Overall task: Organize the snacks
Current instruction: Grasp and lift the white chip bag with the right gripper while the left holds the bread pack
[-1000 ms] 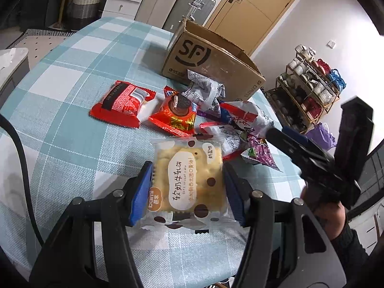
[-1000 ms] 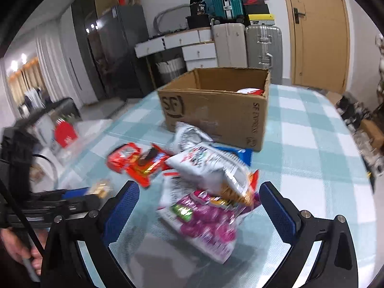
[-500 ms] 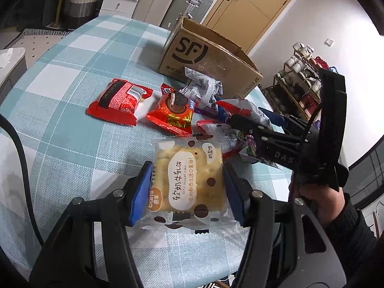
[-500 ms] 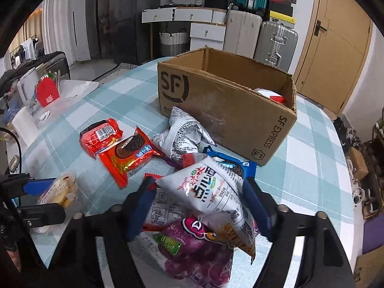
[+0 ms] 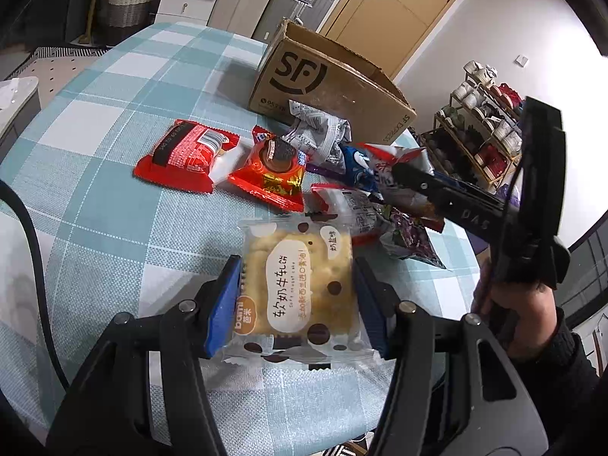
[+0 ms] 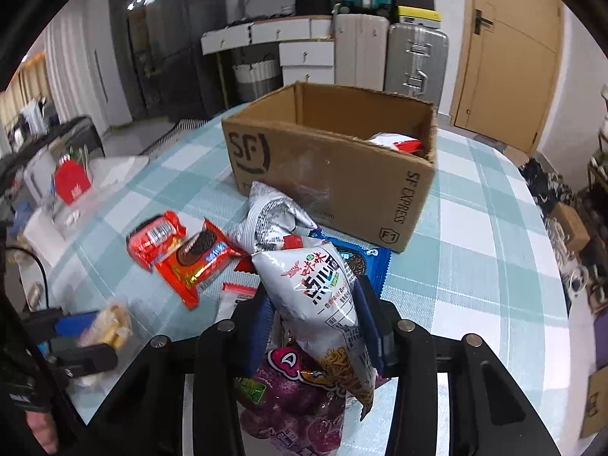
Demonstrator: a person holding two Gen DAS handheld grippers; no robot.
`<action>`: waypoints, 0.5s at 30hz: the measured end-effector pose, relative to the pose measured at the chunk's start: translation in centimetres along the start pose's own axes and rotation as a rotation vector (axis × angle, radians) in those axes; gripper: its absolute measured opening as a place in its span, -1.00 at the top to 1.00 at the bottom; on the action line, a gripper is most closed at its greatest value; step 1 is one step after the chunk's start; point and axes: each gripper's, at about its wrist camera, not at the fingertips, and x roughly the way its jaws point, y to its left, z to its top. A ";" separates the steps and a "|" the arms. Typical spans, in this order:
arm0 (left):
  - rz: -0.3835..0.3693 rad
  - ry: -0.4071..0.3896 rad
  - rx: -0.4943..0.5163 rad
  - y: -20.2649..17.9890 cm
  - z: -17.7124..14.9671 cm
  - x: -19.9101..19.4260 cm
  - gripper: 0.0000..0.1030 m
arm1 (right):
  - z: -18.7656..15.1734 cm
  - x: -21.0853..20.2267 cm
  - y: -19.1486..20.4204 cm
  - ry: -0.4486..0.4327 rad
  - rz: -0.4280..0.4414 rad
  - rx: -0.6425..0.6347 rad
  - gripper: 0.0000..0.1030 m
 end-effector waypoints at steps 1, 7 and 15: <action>0.000 0.001 0.000 0.0 0.0 0.1 -0.07 | -0.1 -0.2 0.0 -0.004 0.004 0.006 0.19; -0.008 0.000 -0.015 0.3 0.2 0.1 -0.07 | -0.7 -1.8 -1.1 -0.032 0.057 0.084 0.23; 0.017 0.012 -0.006 0.1 0.1 0.6 -0.07 | -1.1 -5.2 -2.3 -0.112 0.128 0.150 0.29</action>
